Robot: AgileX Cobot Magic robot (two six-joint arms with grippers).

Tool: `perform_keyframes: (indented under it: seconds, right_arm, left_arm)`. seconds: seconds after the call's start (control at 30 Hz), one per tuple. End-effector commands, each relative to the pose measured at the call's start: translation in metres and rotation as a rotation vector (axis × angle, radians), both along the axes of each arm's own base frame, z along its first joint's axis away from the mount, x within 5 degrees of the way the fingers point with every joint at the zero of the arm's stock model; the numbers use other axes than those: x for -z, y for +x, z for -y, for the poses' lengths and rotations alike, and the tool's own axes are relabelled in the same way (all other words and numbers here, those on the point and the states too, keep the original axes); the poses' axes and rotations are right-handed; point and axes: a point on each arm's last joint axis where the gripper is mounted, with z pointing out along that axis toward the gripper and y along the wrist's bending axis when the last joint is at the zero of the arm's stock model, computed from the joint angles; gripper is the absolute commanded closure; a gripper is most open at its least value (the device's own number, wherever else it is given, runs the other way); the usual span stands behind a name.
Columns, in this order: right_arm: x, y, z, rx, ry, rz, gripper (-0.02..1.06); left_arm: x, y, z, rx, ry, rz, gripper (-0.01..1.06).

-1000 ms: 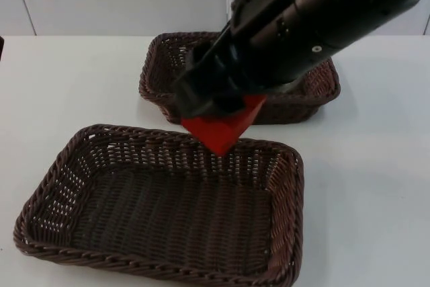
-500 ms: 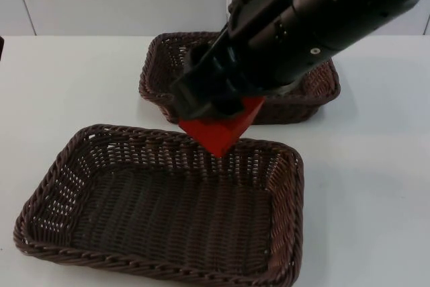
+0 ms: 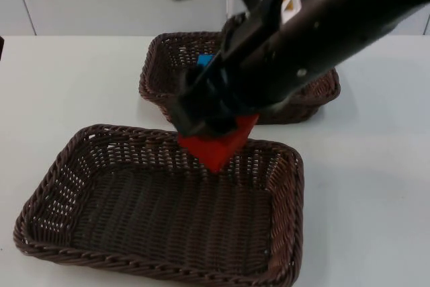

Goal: Pick up one cube with the left hand and place it into the upper basket. Pick up one cube with the right hand and place it into the lower basket.

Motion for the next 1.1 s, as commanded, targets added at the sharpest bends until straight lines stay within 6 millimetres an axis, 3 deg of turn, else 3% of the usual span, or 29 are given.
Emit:
perform_keyframes:
  seconds: [0.0, 0.57, 0.77, 0.83, 0.87, 0.93, 0.97, 1.07]
  right_arm:
    - [0.006, 0.002, -0.006, -0.006, 0.013, 0.025, 1.05]
    - [0.079, 0.003, -0.026, -0.004, -0.060, -0.066, 1.05]
    - [0.089, 0.003, -0.027, -0.005, -0.074, -0.075, 1.02]
    - [0.089, 0.002, -0.027, -0.005, -0.075, -0.077, 0.93]
    - [0.089, 0.002, -0.027, -0.009, -0.078, -0.076, 0.83]
    - [0.090, 0.002, -0.027, -0.009, -0.081, -0.079, 0.81]
    - [0.090, 0.002, -0.027, -0.010, -0.085, -0.083, 0.68]
    - [0.090, 0.001, -0.026, -0.011, -0.089, -0.087, 0.46]
  left_arm:
    - [-0.001, -0.001, 0.000, -0.002, -0.016, 0.005, 0.15]
    - [-0.001, -0.001, 0.001, -0.002, -0.018, 0.009, 0.15]
    - [-0.001, -0.001, 0.001, -0.002, -0.018, 0.009, 0.15]
    - [-0.001, -0.001, 0.001, -0.002, -0.018, 0.009, 0.15]
    - [-0.001, -0.001, 0.001, -0.002, -0.018, 0.009, 0.15]
    - [-0.001, -0.001, 0.001, -0.002, -0.018, 0.009, 0.15]
    - [-0.001, -0.001, 0.001, -0.002, -0.018, 0.009, 0.15]
    - [-0.001, -0.001, 0.001, -0.002, -0.018, 0.009, 0.15]
